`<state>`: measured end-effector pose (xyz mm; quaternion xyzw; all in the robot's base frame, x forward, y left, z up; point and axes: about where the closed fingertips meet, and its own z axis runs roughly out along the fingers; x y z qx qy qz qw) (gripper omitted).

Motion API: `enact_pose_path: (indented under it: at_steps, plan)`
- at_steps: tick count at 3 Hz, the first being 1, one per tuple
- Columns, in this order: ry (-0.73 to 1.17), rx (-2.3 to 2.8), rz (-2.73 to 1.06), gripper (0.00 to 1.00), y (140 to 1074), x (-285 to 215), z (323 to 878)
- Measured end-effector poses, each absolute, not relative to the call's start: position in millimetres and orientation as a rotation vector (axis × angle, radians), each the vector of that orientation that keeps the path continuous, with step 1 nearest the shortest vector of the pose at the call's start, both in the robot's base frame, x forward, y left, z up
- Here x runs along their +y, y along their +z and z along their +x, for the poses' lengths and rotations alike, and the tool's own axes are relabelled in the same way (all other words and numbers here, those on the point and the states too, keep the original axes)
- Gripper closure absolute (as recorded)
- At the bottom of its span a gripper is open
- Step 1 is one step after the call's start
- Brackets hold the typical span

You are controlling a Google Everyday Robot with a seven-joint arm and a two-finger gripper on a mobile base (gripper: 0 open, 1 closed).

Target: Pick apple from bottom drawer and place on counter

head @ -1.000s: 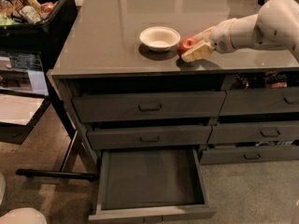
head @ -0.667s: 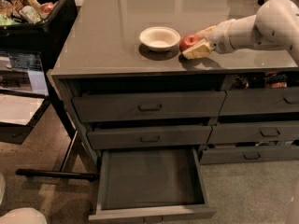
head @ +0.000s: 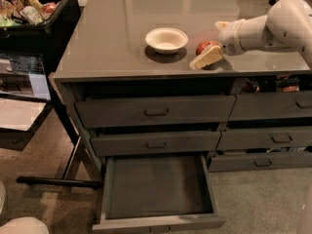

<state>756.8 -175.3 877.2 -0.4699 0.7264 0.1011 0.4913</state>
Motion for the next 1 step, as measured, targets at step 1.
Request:
enact_pose_path:
  at_steps: [1]
  plan:
    - [0.245, 1.763, -1.141, 0.00, 877.2, -175.3, 756.8]
